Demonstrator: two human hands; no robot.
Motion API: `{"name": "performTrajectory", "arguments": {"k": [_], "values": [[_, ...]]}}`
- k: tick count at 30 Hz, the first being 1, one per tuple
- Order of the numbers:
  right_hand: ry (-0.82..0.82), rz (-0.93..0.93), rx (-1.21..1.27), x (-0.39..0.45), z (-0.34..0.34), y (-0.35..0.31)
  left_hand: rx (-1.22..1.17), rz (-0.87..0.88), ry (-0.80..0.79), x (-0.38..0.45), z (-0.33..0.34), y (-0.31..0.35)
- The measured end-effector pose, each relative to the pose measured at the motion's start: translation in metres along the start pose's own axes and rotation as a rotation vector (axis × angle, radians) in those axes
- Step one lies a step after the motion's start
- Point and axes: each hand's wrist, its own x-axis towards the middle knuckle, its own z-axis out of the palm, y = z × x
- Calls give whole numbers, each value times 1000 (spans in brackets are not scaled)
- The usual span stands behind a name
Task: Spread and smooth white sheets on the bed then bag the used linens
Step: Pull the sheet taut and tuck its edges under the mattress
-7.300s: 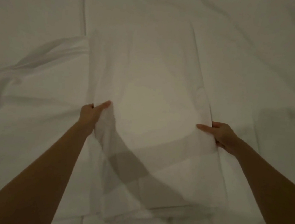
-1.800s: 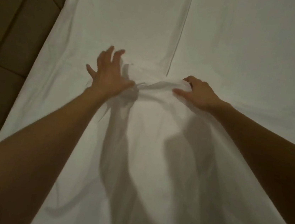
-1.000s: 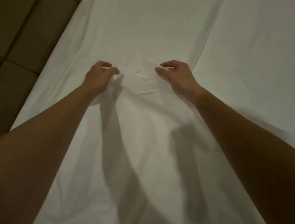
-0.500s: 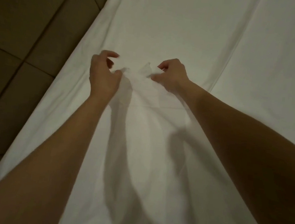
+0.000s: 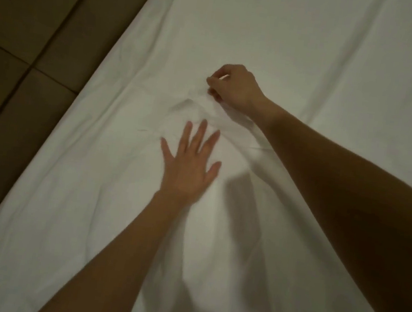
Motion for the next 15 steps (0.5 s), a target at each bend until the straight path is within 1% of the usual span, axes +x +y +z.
{"name": "performTrajectory", "arguments": {"k": [2, 4, 7, 8, 10, 13, 15], "values": [[118, -69, 6, -14, -2, 12, 41, -65, 8, 23, -13, -21], [144, -132, -82, -31, -3, 25, 9, -145, -32, 44, -34, -37], [95, -170, -259, -52, -6, 50, -76, -116, 46, 59, -66, -51], [57, -158, -322, -56, -7, 56, -128, -113, 39, 61, -70, -55], [-8, -125, -429, -61, -8, 64, -272, -186, -2, 62, -74, -59], [14, -130, -408, -59, -13, 61, -474, -340, -16, 67, -77, -59], [36, -136, -377, -55, -15, 57, -502, -348, 92, 75, -81, -57]]}}
